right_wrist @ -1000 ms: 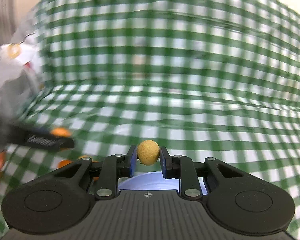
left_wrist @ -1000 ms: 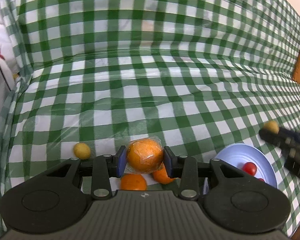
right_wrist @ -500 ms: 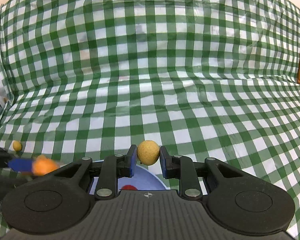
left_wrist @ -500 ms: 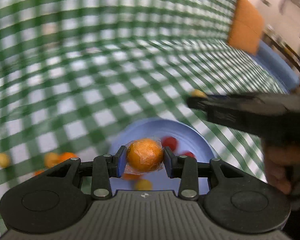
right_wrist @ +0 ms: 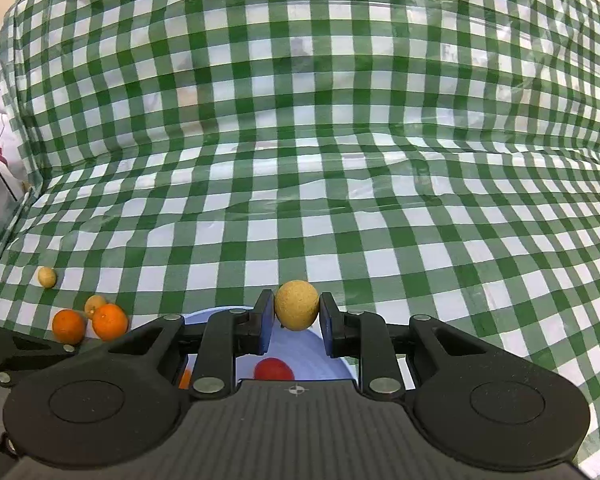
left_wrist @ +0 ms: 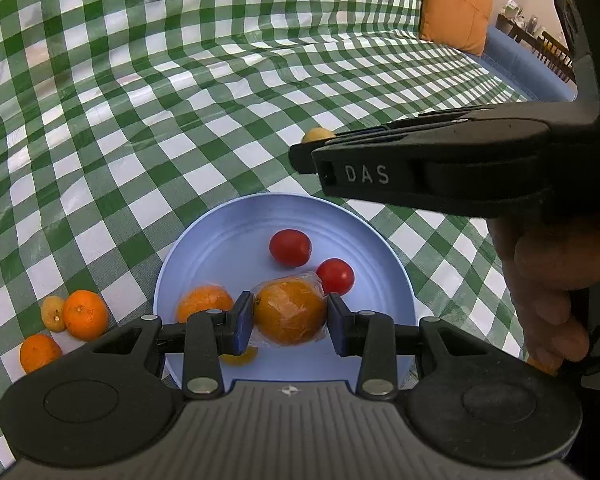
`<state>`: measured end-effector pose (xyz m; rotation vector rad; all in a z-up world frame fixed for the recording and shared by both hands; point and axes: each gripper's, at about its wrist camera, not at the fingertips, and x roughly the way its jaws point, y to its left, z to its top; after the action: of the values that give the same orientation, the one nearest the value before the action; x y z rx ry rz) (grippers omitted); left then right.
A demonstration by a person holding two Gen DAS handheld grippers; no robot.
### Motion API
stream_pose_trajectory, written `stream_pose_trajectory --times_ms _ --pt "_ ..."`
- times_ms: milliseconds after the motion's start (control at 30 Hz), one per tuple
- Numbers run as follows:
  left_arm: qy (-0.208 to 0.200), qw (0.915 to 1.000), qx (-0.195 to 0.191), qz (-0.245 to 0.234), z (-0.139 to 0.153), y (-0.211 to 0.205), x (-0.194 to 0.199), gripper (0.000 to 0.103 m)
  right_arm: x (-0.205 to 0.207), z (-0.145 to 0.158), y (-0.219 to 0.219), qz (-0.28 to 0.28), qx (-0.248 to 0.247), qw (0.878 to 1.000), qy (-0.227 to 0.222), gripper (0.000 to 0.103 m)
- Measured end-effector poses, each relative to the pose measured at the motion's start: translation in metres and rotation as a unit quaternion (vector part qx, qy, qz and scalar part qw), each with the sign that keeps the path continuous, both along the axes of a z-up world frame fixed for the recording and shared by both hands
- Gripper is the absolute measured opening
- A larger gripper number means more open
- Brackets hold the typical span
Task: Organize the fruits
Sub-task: 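Open the left tool over the blue plate while the right tool releases the yellow fruit there, then grasp a small yellow fruit with the left tool while the right tool grasps a mandarin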
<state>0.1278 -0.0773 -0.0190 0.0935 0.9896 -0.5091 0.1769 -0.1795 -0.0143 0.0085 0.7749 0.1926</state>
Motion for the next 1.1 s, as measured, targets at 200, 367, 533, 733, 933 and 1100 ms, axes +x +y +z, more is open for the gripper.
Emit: stream_pose_trajectory --times_ms 200,367,533,733,933,1100 --pt "-0.003 1.0000 0.000 0.001 0.002 0.002 0.000 0.052 -0.002 -0.001 0.005 0.015 -0.003 1.000 0.000 0.036" --pt "-0.008 0.9999 0.003 0.014 0.004 0.007 0.001 0.051 -0.001 0.002 0.003 -0.005 0.000 1.000 -0.010 0.036" --pt "-0.020 0.9990 0.005 0.040 0.008 0.018 0.003 0.045 -0.001 0.004 0.006 -0.016 0.003 1.000 -0.017 0.036" --pt "-0.032 0.9961 0.008 0.082 0.014 0.041 0.007 0.038 -0.002 0.006 0.018 -0.025 0.004 0.999 -0.027 0.038" --pt "-0.022 0.9903 -0.010 0.137 0.020 0.076 0.014 0.037 -0.005 0.007 0.035 -0.025 0.013 0.999 -0.033 0.038" --pt "-0.008 0.9813 -0.014 0.192 0.021 0.111 0.021 0.031 -0.006 0.008 0.055 -0.016 0.024 0.999 -0.036 0.038"
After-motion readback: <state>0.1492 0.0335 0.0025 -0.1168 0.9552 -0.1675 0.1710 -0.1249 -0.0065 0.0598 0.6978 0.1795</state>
